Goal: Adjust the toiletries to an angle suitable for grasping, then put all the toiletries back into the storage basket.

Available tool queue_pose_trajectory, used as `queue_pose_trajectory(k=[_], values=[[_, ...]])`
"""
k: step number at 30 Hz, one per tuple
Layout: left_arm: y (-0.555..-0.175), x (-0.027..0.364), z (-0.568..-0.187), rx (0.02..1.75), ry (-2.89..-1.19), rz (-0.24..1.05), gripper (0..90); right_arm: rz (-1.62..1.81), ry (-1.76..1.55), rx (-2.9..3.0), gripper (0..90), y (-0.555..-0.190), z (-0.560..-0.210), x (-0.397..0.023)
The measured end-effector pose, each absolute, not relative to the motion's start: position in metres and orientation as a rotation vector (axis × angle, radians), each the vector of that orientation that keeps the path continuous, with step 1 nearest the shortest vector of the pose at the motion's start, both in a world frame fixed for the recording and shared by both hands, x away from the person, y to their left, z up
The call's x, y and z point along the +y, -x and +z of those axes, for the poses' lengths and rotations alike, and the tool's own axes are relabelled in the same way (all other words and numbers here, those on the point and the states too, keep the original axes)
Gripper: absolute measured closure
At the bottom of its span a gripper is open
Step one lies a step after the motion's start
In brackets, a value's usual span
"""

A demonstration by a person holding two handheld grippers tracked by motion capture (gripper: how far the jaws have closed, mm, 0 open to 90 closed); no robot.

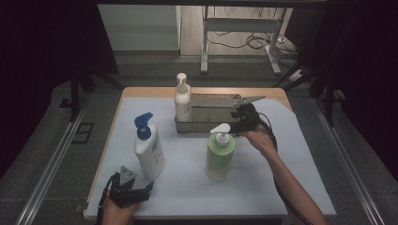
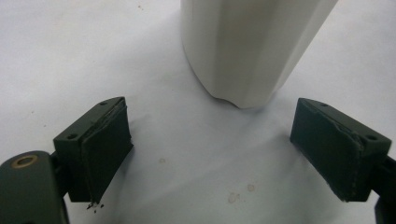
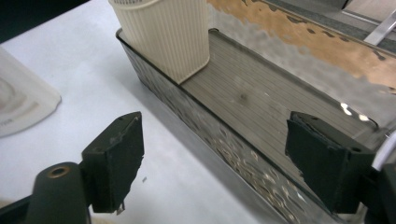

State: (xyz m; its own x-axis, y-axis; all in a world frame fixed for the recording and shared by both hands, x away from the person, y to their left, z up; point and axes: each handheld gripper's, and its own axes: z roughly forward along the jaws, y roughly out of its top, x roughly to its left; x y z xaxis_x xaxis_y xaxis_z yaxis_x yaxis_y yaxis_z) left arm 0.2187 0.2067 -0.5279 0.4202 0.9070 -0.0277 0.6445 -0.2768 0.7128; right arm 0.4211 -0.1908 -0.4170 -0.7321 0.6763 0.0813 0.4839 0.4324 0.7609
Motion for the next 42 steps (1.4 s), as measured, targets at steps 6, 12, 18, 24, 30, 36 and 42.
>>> queue_pose_trajectory(k=[6, 12, 18, 24, 30, 36, 42], values=[[-0.219, 0.207, -0.528, 1.308, -2.022, 0.516, 11.9, 1.16, -0.983, 2.445, 15.1, -0.409, -0.418, -0.2], [-0.219, 0.207, -0.528, 1.309, -2.022, 0.517, 11.9, 1.144, -0.979, 2.449, 14.2, -0.398, -0.421, -0.209], [-0.219, 0.207, -0.528, 1.309, -2.022, 0.518, 12.0, 1.115, -0.958, 2.462, 14.0, -0.386, -0.424, -0.217], [-0.219, 0.207, -0.528, 1.31, -2.022, 0.518, 12.0, 1.114, -0.952, 2.46, 14.0, -0.373, -0.426, -0.226], [-0.219, 0.206, -0.528, 1.311, -2.021, 0.518, 12.0, 1.123, -0.959, 2.444, 14.0, -0.362, -0.426, -0.233], [-0.219, 0.206, -0.528, 1.311, -2.021, 0.518, 12.0, 1.112, -0.952, 2.458, 13.9, -0.35, -0.428, -0.235], [-0.219, 0.206, -0.528, 1.311, -2.021, 0.518, 11.9, 1.108, -0.939, 2.465, 13.3, -0.339, -0.43, -0.237]])
